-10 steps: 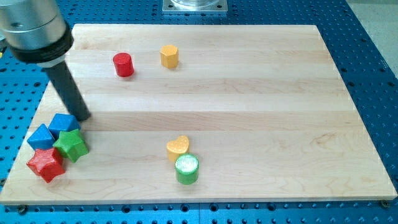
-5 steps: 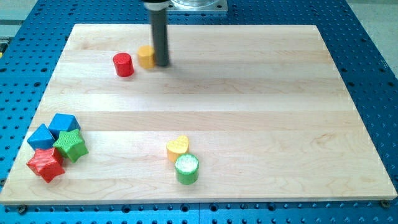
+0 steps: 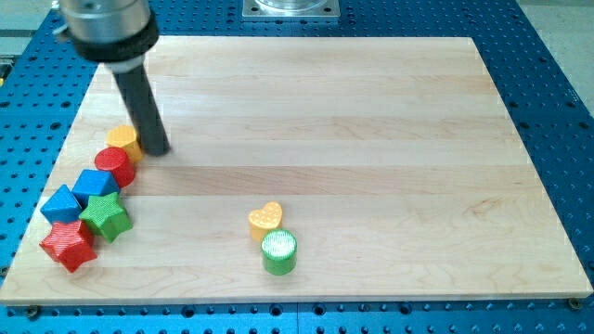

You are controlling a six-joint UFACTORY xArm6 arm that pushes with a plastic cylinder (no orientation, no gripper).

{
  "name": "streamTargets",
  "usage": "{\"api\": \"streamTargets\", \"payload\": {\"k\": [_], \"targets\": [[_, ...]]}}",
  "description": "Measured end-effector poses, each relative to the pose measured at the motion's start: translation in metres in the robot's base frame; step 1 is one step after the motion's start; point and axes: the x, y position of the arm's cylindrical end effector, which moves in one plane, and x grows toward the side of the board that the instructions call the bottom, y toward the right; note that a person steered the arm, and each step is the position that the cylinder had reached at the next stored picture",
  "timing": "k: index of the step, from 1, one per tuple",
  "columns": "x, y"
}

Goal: Place the cubered circle and hexagon into the triangle and the green star

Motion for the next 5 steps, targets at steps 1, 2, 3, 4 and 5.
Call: {"api": "streamTargets", "payload": {"k": [1, 2, 3, 4, 5], "targets": [[0.005, 0.005], [-0.021, 0.007], [-0.061, -0.033], [-0.039, -0.056], [-0.035, -0.056]]}}
